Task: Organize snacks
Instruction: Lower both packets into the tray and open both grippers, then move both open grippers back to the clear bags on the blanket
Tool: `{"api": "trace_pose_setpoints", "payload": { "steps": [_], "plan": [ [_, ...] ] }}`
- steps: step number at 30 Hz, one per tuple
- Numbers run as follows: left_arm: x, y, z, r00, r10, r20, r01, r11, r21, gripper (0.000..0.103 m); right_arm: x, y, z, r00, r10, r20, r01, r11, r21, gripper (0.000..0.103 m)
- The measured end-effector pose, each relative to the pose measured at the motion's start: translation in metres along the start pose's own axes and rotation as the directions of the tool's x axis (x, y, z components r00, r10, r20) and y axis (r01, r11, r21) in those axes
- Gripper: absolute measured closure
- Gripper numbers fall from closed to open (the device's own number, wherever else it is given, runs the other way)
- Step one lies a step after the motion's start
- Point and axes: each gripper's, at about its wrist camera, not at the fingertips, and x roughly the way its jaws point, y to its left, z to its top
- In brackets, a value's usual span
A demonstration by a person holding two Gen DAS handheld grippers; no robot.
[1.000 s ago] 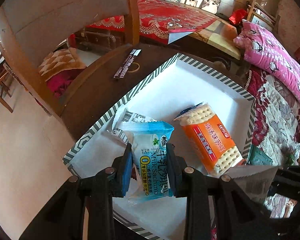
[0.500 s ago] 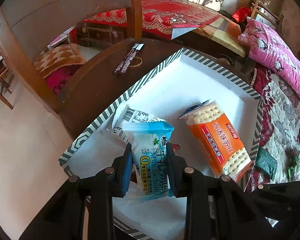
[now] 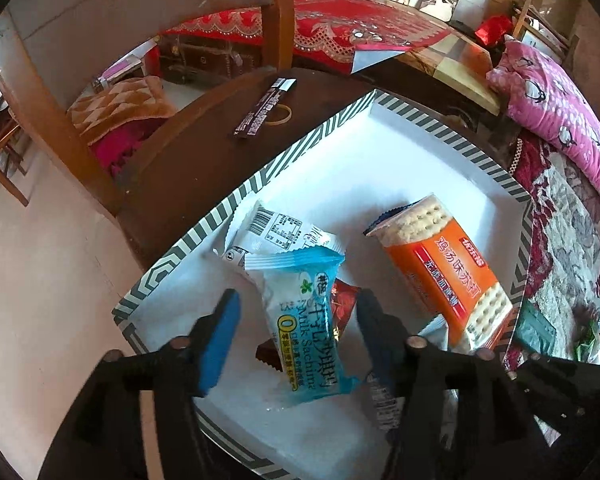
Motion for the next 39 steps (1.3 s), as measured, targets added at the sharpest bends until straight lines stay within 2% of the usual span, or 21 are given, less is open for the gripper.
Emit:
{"api": "trace_pose_setpoints", "payload": {
  "steps": [6, 9, 14, 21, 30, 39],
  "plan": [
    [-0.016, -0.004, -0.001, 1.000, -0.001, 0.027, 0.001, 1.000, -0.006, 0.031, -0.024, -0.006, -0.008, 0.999, -0.001, 0.046, 0.001, 1.000, 0.020, 0.049],
    [-0.027, -0.010, -0.002, 0.998, -0.005, 0.056, 0.005, 1.000, 0.002, 0.027, -0.039, -0.008, -0.015, 0.997, -0.008, 0.075, 0.006, 1.000, 0.022, 0.040],
    [-0.043, -0.027, -0.003, 0.996, -0.008, 0.090, 0.004, 0.999, 0.041, 0.023, -0.067, -0.015, -0.033, 0.993, -0.027, 0.117, 0.021, 0.999, 0.050, 0.034],
    [-0.056, -0.059, -0.009, 0.994, -0.045, 0.100, 0.035, 0.995, 0.098, 0.019, -0.094, -0.028, -0.053, 0.985, -0.080, 0.153, 0.064, 0.992, 0.104, 0.026],
    [-0.060, -0.108, -0.021, 0.993, -0.101, 0.066, 0.088, 0.980, 0.176, 0.019, -0.138, -0.064, -0.107, 0.970, -0.177, 0.168, 0.140, 0.967, 0.214, 0.018],
    [-0.053, -0.167, -0.038, 0.991, -0.136, 0.021, 0.125, 0.954, 0.273, 0.019, -0.174, -0.108, -0.172, 0.952, -0.268, 0.147, 0.203, 0.913, 0.353, 0.015]
  ]
}}
